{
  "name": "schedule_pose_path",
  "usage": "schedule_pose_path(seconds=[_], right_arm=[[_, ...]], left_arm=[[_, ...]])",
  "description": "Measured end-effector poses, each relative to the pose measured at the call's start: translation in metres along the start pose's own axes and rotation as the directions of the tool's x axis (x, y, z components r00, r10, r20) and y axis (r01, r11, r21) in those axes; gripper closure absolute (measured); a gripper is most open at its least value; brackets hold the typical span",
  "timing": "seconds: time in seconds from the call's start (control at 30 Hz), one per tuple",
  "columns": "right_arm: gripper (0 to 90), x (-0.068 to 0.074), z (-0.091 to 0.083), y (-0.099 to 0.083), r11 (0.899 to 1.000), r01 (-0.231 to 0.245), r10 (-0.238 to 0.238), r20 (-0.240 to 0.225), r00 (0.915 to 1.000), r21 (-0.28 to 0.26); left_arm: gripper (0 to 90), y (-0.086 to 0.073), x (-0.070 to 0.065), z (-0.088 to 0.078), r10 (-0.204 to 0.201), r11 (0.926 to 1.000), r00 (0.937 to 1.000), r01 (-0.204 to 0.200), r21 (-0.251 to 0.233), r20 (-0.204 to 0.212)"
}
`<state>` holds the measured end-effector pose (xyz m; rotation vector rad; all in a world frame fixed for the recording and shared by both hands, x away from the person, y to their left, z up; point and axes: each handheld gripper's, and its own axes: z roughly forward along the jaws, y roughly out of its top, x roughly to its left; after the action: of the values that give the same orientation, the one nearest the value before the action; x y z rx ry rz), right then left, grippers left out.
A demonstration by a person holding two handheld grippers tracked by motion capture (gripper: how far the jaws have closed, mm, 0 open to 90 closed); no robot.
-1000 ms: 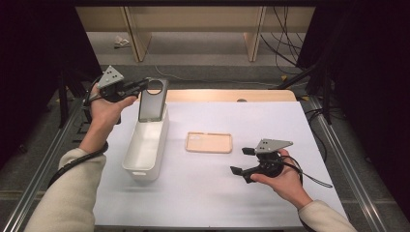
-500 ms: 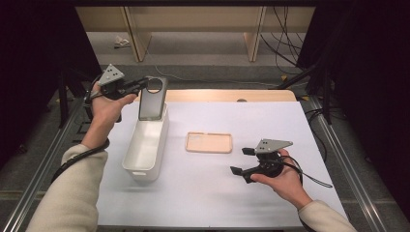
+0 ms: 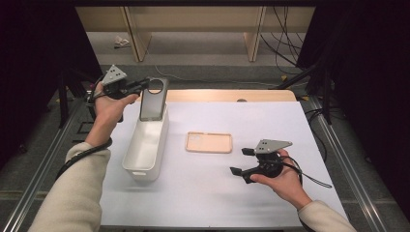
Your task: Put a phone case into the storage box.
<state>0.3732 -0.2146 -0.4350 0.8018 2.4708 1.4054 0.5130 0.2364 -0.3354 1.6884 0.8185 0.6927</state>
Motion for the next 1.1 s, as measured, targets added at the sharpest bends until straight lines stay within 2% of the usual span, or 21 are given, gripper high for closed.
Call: schedule_pose_path(seconds=[0.43, 1.1], right_arm=[[16.4, 0.0, -0.001, 0.0, 1.0, -0.003, 0.003, 0.003, 1.0, -0.002], [16.4, -0.001, 0.0, 0.0, 1.0, -0.006, 0.006, 0.002, 1.0, -0.004]], left_arm=[[80.9, -0.003, -0.001, 0.007, 0.014, 0.9997, 0.9999, -0.014, 0.022, -0.003], [80.9, -0.011, 0.002, 0.015, -0.002, 0.9995, 1.0, 0.002, 0.03, -0.005]])
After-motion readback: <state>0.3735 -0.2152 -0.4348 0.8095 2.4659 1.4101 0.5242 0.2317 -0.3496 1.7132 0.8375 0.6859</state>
